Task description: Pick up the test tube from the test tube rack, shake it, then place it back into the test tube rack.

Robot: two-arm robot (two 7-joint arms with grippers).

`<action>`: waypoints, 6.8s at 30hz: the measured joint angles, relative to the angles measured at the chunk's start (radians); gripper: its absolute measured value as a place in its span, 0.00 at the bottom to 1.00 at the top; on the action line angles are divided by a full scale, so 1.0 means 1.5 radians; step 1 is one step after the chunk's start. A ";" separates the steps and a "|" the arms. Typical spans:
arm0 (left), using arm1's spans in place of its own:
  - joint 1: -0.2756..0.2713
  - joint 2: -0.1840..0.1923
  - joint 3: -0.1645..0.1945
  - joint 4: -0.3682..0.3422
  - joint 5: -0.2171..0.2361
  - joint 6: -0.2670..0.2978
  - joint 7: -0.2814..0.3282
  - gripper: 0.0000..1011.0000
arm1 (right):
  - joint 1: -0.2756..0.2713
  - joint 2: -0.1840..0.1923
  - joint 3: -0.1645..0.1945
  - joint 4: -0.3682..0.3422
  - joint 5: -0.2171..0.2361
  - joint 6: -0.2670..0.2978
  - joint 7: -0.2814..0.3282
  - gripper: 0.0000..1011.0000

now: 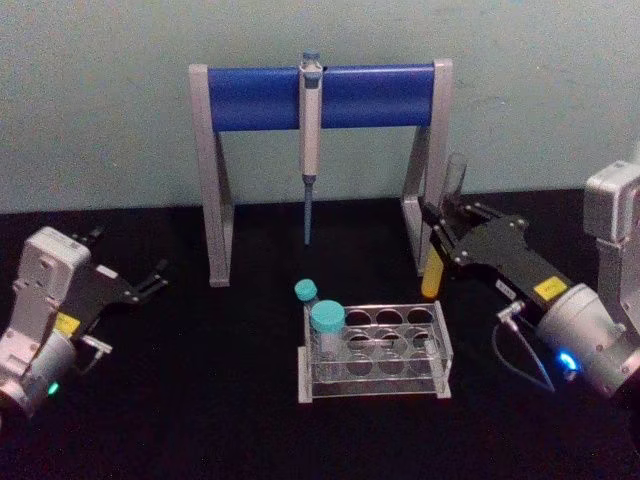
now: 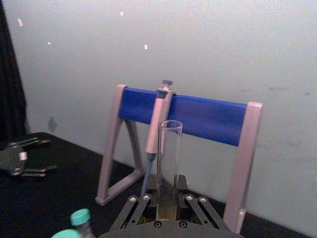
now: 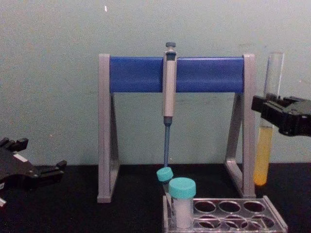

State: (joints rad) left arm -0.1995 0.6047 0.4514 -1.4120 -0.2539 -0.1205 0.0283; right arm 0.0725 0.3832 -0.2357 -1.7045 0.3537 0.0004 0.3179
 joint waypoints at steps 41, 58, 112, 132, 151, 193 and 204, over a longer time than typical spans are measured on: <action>0.000 0.000 0.000 0.000 0.000 0.000 0.000 1.00 | 0.084 -0.024 -0.038 0.086 0.008 -0.019 0.024 0.23; 0.000 0.000 0.000 0.000 0.000 0.000 0.000 1.00 | 0.082 -0.024 -0.036 0.083 0.007 -0.016 0.026 0.23; 0.000 0.000 0.000 0.000 0.000 0.000 0.000 1.00 | 0.051 0.025 -0.063 0.058 0.060 -0.004 0.076 0.23; 0.000 0.000 0.000 0.000 0.000 0.000 0.000 1.00 | 0.061 0.018 -0.074 0.084 0.046 -0.006 0.062 0.23; 0.000 0.000 0.000 0.000 0.000 0.000 0.000 1.00 | 0.054 0.006 -0.078 0.111 0.040 -0.010 0.061 0.23; 0.000 0.000 0.000 0.000 0.000 0.000 0.000 1.00 | 0.042 -0.014 -0.077 0.144 0.001 -0.018 0.052 0.23; 0.000 0.000 0.000 0.000 0.000 0.000 0.000 1.00 | 0.043 -0.016 -0.076 0.146 -0.003 -0.014 0.052 0.23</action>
State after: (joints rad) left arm -0.1995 0.6046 0.4514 -1.4120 -0.2539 -0.1205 0.0283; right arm 0.1365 0.3591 -0.3497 -1.4858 0.3498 -0.0210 0.3957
